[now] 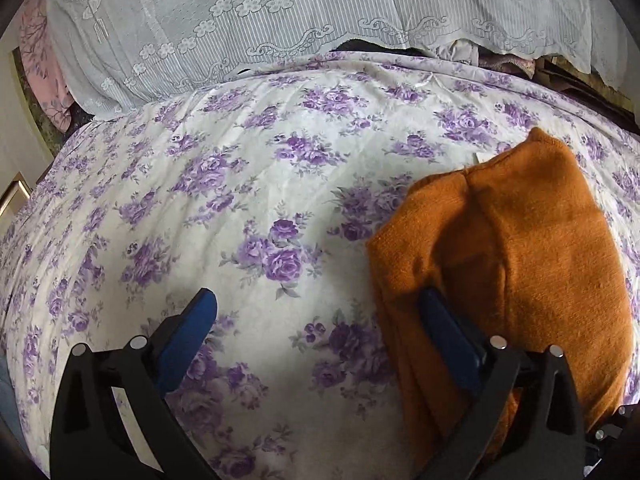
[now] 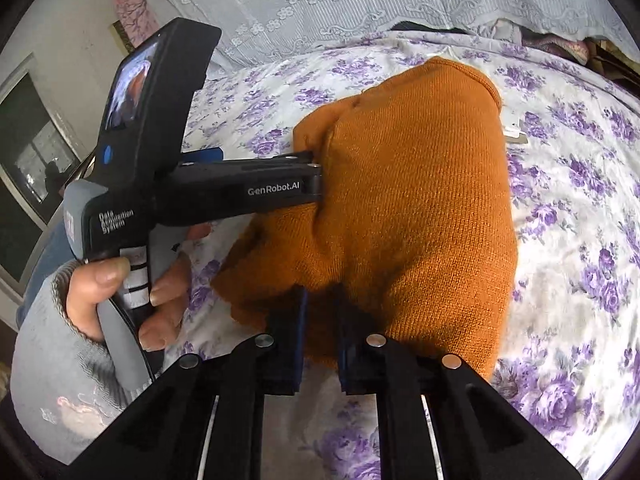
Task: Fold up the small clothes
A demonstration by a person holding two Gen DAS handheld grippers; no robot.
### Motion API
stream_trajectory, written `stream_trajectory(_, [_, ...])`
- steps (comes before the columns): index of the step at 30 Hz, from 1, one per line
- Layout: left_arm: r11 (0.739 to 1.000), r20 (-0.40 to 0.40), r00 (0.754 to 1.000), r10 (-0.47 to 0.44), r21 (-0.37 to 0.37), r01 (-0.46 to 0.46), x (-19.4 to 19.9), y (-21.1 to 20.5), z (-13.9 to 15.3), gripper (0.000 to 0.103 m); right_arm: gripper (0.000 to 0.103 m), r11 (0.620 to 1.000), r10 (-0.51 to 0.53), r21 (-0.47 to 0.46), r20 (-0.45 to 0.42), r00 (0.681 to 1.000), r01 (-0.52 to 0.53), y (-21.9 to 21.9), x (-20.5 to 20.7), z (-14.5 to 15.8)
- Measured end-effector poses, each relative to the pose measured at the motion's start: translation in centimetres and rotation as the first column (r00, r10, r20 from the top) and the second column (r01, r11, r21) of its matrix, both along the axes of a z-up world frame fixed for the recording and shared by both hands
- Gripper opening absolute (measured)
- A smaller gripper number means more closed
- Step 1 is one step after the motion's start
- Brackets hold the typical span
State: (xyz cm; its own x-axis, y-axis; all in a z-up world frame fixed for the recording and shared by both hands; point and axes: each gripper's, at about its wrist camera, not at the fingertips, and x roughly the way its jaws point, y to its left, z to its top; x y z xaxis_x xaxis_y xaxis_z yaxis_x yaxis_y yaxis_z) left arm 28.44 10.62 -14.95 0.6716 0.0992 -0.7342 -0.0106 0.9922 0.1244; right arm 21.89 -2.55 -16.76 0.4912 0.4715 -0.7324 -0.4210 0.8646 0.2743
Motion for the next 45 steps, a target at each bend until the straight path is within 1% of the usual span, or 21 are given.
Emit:
stream_trajectory(8, [1.000,0.024,1.000,0.006,0.002,-0.006,-1.2,-0.2,0.3,0.099,0.012,0.999,-0.004,0.035,0.004,1.000,0.003,-0.5,0.5,-0.4])
stream_trajectory(14, [1.000,0.053,0.999,-0.001,-0.017,0.002,-3.6,-0.1,1.5,0.098,0.012,0.998,-0.007,0.057,0.001,1.000,0.006,-1.0,0.1,-0.5])
stream_trajectory(22, [1.000,0.064,0.998,-0.028,0.008,0.027,-6.3,-1.0,1.6,0.098,0.012,0.996,-0.009,0.087,-0.007,1.000,0.010,-1.5,-0.3,-0.6])
stream_trajectory(34, [0.999,0.067,0.997,-0.034,-0.006,0.035,-6.8,-1.1,1.8,0.098,0.012,0.986,-0.010,0.165,-0.057,0.998,0.019,-3.4,-0.7,-0.8])
stream_trajectory(36, [0.999,0.060,0.998,-0.038,-0.001,0.038,-6.7,-1.2,1.6,0.098,0.012,0.985,-0.009,0.171,-0.057,0.998,0.019,-3.6,-0.8,-0.9])
stream_trajectory(39, [0.999,0.015,0.999,-0.043,0.006,0.043,-6.1,-1.4,0.6,0.099,0.012,0.983,-0.008,0.182,-0.061,0.998,0.019,-3.8,-1.0,-1.1])
stream_trajectory(42, [0.999,-0.001,0.999,-0.045,-0.028,0.045,-5.8,-0.9,0.2,0.099,0.012,0.981,-0.008,0.192,-0.061,0.998,0.020,-4.2,-1.3,-1.2])
stream_trajectory(45, [0.999,0.003,0.999,-0.043,-0.030,0.043,-5.9,-1.0,0.0,0.099,0.012,0.981,-0.008,0.194,-0.055,0.998,0.019,-4.3,-1.5,-1.2])
